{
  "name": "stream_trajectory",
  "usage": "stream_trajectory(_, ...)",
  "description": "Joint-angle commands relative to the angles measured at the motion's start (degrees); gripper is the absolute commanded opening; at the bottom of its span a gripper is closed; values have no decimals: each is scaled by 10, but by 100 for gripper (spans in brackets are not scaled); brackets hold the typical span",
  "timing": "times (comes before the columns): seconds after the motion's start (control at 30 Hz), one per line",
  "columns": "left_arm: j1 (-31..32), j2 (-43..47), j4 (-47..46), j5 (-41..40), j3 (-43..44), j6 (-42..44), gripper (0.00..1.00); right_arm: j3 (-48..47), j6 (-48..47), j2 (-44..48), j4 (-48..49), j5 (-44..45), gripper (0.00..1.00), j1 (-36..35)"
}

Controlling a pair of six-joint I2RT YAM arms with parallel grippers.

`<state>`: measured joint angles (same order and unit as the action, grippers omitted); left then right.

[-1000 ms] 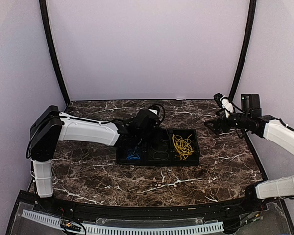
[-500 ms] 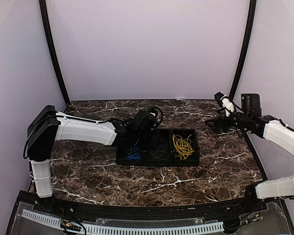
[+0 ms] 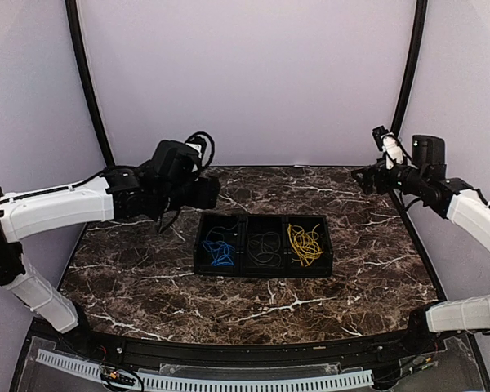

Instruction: Untangle the cables

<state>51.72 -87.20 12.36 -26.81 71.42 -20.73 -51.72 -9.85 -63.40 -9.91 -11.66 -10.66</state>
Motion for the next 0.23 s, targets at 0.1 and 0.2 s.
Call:
stream_trajectory(0.1, -73, 133, 84, -91, 0, 108, 79, -162, 30, 0, -40, 78, 98, 2)
stream_trajectory(0.2, -93, 158, 54, -86, -28, 132, 83, -171, 51, 10, -41, 53, 99, 2)
